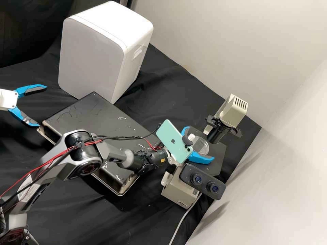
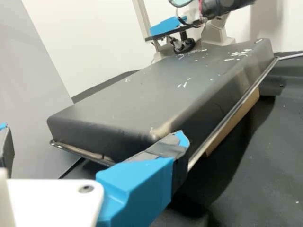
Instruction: Place the petri dish on the bench
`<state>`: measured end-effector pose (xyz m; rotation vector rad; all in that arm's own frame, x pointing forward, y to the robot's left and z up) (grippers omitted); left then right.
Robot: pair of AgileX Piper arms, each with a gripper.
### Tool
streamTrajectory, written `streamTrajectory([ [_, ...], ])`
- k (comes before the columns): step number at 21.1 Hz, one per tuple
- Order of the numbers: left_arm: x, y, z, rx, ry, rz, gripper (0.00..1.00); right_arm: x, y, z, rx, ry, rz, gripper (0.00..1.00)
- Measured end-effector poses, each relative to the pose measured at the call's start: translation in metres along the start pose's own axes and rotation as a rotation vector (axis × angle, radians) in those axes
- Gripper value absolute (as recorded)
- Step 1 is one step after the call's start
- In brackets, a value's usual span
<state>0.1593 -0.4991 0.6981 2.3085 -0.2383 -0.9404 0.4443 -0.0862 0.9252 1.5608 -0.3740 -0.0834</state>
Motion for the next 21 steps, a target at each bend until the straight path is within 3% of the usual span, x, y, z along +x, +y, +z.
streamTrajectory([
  [12, 0.0041, -0.003, 0.0004, -0.008, 0.009, -0.016, 1.0, 0.0106, -0.0039, -0.0026, -0.003, 0.004, -0.008, 1.0],
  [13, 0.0041, -0.003, 0.0004, -0.008, 0.009, -0.016, 1.0, 0.0106, -0.0039, -0.0026, -0.001, 0.004, -0.008, 0.0],
  [21, 0.0041, -0.003, 0.0004, -0.008, 0.009, -0.016, 1.0, 0.0107, -0.0046, -0.0027, 0.009, 0.007, -0.012, 0.0],
])
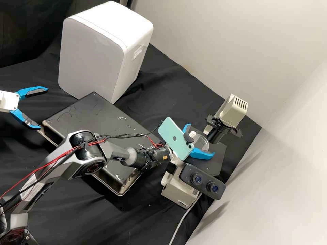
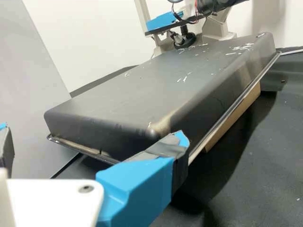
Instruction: Place the petri dish on the bench
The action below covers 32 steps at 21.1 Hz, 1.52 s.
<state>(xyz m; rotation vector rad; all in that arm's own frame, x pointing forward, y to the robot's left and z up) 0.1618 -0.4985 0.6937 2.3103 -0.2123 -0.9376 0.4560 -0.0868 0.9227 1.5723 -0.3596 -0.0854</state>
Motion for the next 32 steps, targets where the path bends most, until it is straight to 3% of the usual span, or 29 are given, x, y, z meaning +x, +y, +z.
streamTrajectory([
  [23, 0.0, 0.0, 0.0, 0.0, 0.0, 0.0, 1.0, -0.001, -0.002, 0.0, 0.014, 0.017, -0.005, 0.0],
  [26, 0.0, 0.0, 0.0, 0.0, 0.0, 0.0, 1.0, -0.008, -0.006, 0.002, 0.02, 0.038, 0.003, 0.0],
  [32, 0.0, 0.0, 0.0, 0.0, 0.0, 0.0, 1.0, -0.044, -0.013, -0.006, 0.019, 0.059, -0.038, 0.0],
])
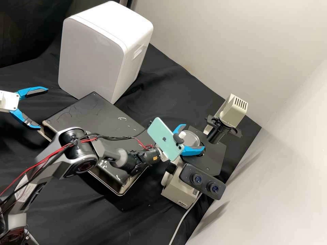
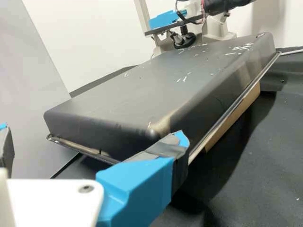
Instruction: Place the petri dish on the bench
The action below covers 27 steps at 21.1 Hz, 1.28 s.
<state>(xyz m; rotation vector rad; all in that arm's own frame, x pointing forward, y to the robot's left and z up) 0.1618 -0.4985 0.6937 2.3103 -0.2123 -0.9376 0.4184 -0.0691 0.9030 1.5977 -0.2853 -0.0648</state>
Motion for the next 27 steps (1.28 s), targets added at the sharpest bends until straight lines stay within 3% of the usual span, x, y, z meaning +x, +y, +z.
streamTrajectory([
  [3, 0.0, 0.0, 0.0, 0.0, 0.0, 0.0, 1.0, -0.026, -0.003, -0.005, 0.016, 0.018, -0.02, 0.0],
  [6, 0.0, 0.0, 0.0, 0.0, 0.0, 0.0, 1.0, -0.052, -0.005, -0.017, 0.058, 0.051, -0.031, 0.0],
  [10, 0.0, 0.0, 0.0, 0.0, 0.0, 0.0, 1.0, -0.09, -0.017, -0.037, 0.065, 0.125, -0.085, 0.0],
  [13, 0.0, 0.0, 0.0, 0.0, 0.0, 0.0, 1.0, -0.119, -0.029, -0.053, 0.068, 0.196, -0.127, 0.0],
  [17, 0.0, 0.0, 0.0, 0.0, 0.0, 0.0, 1.0, -0.15, -0.037, -0.074, 0.077, 0.327, -0.131, 0.0],
  [19, 0.0, 0.0, 0.0, 0.0, 0.0, 0.0, 1.0, -0.159, -0.044, -0.078, 0.079, 0.359, -0.148, 0.0],
  [24, 0.0, 0.0, 0.0, 0.0, 0.0, 0.0, 1.0, -0.168, -0.058, -0.076, 0.046, 0.362, -0.193, 0.0],
  [27, 0.0, 0.0, 0.0, 0.0, 0.0, 0.0, 1.0, -0.166, -0.065, -0.07, 0.036, 0.341, -0.212, 0.0],
])
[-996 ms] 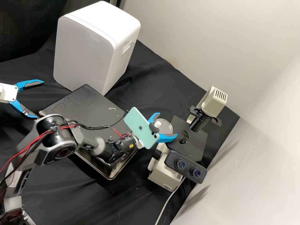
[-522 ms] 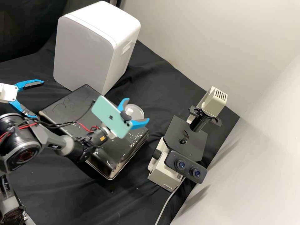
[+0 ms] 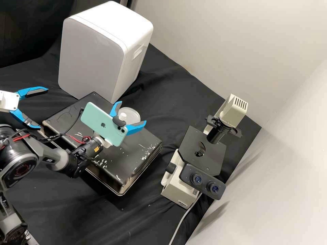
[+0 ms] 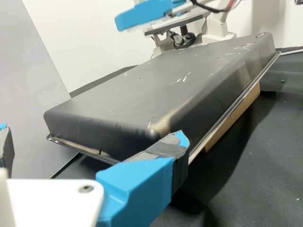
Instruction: Place the petri dish on the bench
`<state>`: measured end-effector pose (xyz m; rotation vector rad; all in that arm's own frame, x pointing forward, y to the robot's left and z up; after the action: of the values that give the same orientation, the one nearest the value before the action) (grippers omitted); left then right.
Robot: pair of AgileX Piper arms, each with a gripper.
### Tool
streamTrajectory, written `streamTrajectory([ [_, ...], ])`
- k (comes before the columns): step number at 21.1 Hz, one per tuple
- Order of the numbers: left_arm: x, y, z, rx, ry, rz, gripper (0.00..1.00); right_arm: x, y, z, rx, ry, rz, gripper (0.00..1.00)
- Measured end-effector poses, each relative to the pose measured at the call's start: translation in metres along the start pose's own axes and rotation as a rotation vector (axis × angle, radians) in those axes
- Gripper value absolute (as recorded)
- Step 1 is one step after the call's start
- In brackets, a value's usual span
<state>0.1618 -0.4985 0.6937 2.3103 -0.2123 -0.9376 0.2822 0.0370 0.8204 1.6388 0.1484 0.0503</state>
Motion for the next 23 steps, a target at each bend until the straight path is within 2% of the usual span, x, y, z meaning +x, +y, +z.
streamTrajectory([
  [4, 0.0, 0.0, 0.0, 0.0, 0.0, 0.0, 1.0, 0.003, -0.006, 0.014, 0.007, -0.041, -0.018, 0.0],
  [9, 0.0, 0.0, 0.0, 0.0, 0.0, 0.0, 1.0, 0.005, -0.009, 0.039, 0.021, -0.13, -0.026, 0.0],
  [13, 0.0, -0.0004, 0.0, 0.0, 0.0, -0.002, 1.0, 0.005, -0.01, 0.042, 0.0, -0.138, -0.03, 0.0],
  [19, 0.0, -0.0004, 0.0, 0.0, 0.0, -0.002, 1.0, 0.007, -0.016, 0.04, -0.002, -0.128, -0.049, 0.0],
  [20, 0.0, -0.0004, 0.0, 0.0, 0.0, -0.002, 1.0, 0.007, -0.016, 0.04, -0.002, -0.128, -0.051, 1.0],
  [23, 0.0, -0.0004, 0.0, 0.0, 0.0, -0.002, 1.0, 0.007, -0.017, 0.04, -0.001, -0.129, -0.053, 1.0],
])
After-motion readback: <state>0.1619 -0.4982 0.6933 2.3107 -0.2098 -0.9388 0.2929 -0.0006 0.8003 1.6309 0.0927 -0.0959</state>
